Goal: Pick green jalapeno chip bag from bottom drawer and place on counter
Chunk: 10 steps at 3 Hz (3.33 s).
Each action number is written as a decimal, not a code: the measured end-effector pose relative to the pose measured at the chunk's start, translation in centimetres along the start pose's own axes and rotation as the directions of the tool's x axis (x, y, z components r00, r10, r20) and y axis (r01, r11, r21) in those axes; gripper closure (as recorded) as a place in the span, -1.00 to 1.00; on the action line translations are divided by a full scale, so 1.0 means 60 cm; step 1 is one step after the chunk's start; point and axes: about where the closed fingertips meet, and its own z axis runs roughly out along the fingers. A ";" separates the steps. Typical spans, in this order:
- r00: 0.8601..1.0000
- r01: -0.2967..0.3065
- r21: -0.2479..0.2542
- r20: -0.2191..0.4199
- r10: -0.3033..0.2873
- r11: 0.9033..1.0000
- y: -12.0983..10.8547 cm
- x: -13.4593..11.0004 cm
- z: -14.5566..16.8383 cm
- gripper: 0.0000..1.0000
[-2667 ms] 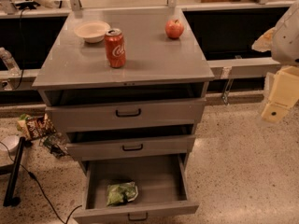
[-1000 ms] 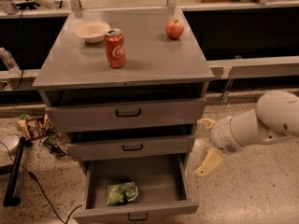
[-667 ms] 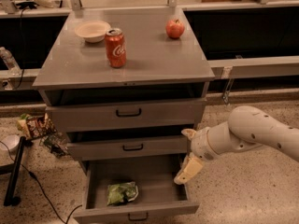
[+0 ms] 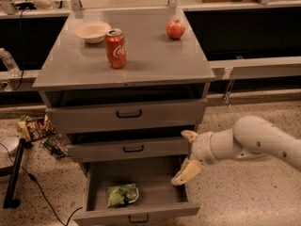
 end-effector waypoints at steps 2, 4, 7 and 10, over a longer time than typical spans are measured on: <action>0.976 -0.106 -0.091 0.179 0.121 0.990 -0.018 0.095 0.254 -1.00; 0.976 -0.183 -0.227 0.077 0.205 0.957 0.045 0.211 0.486 -1.00; 0.965 -0.191 -0.257 0.128 0.230 0.947 0.042 0.210 0.588 -1.00; 0.994 -0.088 -0.172 0.056 0.099 0.981 0.020 0.233 0.763 -1.00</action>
Offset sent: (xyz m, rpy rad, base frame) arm 0.0455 0.0946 -0.2292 0.2775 0.1663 -0.0078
